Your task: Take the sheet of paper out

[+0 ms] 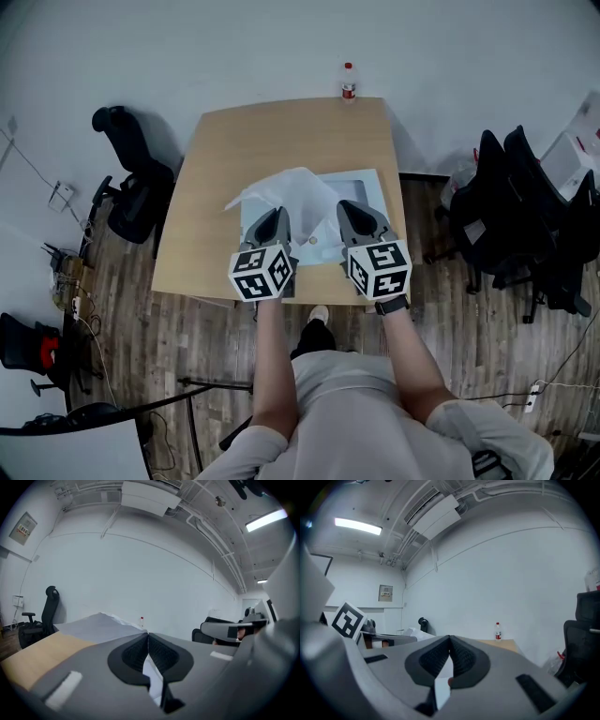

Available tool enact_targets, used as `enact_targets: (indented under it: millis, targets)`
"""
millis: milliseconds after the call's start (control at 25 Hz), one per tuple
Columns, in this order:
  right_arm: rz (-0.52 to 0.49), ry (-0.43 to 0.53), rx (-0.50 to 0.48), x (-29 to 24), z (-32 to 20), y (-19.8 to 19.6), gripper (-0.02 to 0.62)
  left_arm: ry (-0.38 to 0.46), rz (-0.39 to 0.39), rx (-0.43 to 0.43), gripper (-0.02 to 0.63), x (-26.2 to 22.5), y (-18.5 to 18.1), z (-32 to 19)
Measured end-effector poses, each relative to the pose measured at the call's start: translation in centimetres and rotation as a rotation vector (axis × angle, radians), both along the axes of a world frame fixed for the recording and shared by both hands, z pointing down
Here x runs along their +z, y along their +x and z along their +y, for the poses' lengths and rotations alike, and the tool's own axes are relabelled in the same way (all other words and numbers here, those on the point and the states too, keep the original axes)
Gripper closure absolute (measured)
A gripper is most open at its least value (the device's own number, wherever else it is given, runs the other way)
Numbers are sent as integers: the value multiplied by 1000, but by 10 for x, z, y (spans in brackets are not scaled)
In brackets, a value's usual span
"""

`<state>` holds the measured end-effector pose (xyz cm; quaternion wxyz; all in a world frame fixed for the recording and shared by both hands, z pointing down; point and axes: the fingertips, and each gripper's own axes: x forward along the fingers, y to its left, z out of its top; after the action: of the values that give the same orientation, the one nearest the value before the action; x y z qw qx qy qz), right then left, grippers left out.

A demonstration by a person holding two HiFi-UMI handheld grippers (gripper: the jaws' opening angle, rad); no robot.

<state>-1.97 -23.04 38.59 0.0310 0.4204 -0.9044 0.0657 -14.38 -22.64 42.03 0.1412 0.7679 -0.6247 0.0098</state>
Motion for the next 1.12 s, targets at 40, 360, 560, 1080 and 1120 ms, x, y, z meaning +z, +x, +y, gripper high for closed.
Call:
enact_targets:
  millis: [40,360,560,1080,1120]
  targets:
    - [0,11,6,-4,2,3,583,17,-6,-1,597,-7,2,2]
    - [6,78,37,-29,17,29,583,122,-79,-14,597,-45,22,19]
    - [1,109,58,-41,24,44,583,159,-120,-2,597,-55,42,26]
    - [13,123,89,-48,22,60,583,182,-146,15,597,-66,62,24]
    - [15,121,91,-47,21,61,583,181,-146,18,597,-65,62,23]
